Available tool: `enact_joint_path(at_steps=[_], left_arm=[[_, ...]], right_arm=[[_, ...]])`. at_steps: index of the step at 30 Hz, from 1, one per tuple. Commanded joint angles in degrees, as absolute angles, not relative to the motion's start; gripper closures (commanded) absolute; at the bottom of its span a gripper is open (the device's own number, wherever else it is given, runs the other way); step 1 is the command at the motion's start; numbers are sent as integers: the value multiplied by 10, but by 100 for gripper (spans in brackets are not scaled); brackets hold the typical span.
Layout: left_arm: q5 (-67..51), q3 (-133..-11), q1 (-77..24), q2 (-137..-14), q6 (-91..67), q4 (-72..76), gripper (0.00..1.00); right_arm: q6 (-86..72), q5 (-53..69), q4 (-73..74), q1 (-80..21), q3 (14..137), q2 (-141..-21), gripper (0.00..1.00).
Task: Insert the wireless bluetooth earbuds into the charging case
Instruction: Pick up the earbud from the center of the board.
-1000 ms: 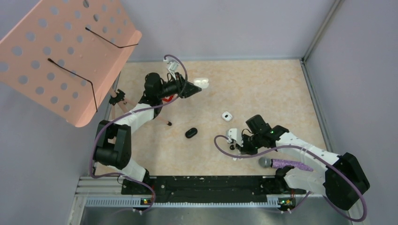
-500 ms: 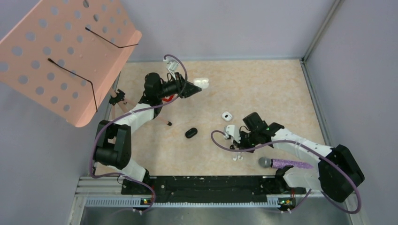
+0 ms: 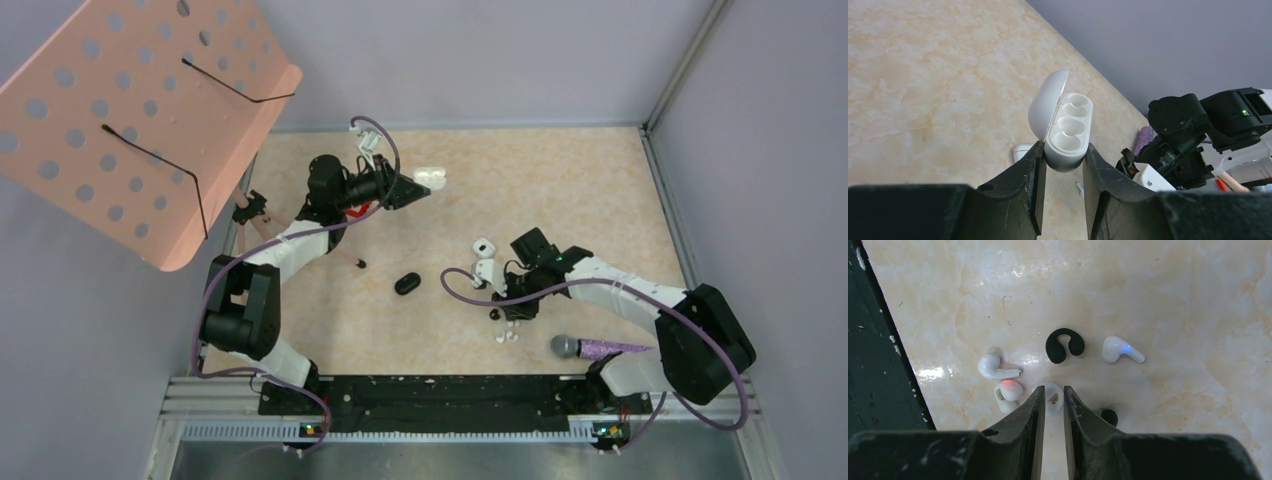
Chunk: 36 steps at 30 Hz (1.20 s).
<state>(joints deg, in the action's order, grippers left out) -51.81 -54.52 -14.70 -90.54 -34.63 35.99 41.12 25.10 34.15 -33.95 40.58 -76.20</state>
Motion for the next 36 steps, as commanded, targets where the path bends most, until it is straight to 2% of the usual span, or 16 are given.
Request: enact_joint_path(at_steps=[1,5,15,21,25,29,31,36], left_arm=[[-527,-563,-145,-904,-350,390,100],[-526,-559,-145,-905,-351,391,100],[-523,-557,-145,-906,-352,390,100],[-521,-551,-145,-903,-352,389,100],[-521,-551,-146,-904,-352,390,100],[-520,-551,-146,-905,-354,393,100],[-520,-550,-146,-906,-354,394,100],[-519,-549,-146,-905,-355,393,100]], right_arm=[[432,259,360,-335,429,-774,80],[430,257,363,-332,427,-774,79],[421,253,362,-330,405,-777,70],[410,258,359,-324,401,-781,69],[408,262,359,-320,402,-782,76],[403,265,359,-319,402,-785,65],[405,264,359,-319,402,-787,63],[408,270,353,-319,400,-796,66]])
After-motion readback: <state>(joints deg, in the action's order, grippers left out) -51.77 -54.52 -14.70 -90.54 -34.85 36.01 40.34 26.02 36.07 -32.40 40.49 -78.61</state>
